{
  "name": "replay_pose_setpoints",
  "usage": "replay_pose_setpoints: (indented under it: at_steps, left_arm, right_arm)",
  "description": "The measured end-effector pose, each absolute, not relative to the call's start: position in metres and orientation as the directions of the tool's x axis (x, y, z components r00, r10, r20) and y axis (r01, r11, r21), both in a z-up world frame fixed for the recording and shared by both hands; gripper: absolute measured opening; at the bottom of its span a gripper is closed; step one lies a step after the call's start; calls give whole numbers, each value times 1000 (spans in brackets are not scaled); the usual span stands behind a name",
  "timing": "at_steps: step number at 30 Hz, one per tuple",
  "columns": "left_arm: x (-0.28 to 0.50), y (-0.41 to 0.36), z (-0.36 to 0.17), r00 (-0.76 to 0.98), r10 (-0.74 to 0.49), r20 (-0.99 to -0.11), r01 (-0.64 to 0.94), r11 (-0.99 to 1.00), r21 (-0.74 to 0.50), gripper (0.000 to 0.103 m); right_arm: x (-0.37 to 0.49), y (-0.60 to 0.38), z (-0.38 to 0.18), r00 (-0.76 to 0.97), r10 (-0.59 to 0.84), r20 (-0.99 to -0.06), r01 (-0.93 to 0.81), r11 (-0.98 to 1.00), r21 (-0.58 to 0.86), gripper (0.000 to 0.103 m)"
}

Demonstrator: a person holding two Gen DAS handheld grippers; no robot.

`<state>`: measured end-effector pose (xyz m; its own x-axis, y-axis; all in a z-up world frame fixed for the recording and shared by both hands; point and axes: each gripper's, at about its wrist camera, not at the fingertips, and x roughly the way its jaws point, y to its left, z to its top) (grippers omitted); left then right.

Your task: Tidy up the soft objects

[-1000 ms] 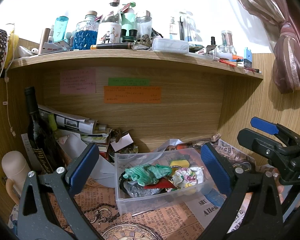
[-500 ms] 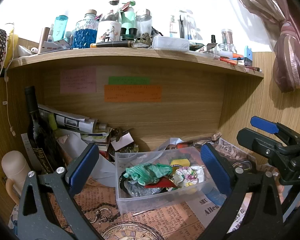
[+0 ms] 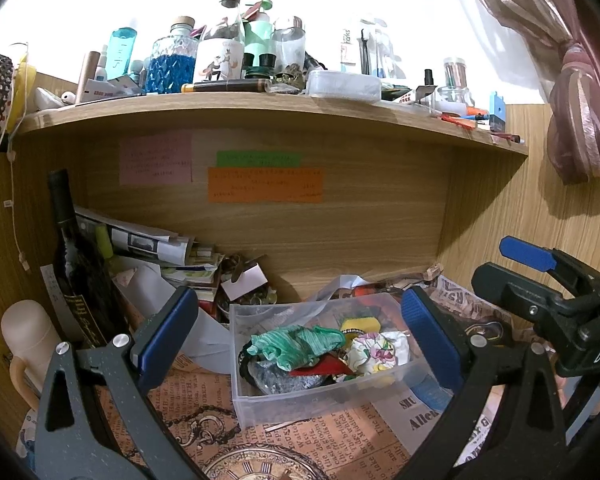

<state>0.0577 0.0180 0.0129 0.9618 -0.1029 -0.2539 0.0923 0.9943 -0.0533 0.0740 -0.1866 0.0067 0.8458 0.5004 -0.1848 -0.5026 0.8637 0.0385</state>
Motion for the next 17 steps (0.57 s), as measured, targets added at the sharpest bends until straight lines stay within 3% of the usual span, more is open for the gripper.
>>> replay_pose_setpoints:
  at_steps: [17]
  left_arm:
    - [61,18,11,954,-135,-269,122,991,-62,103]
  right_arm:
    - [79,-187,3,842,501,-201,-503,863,44,103]
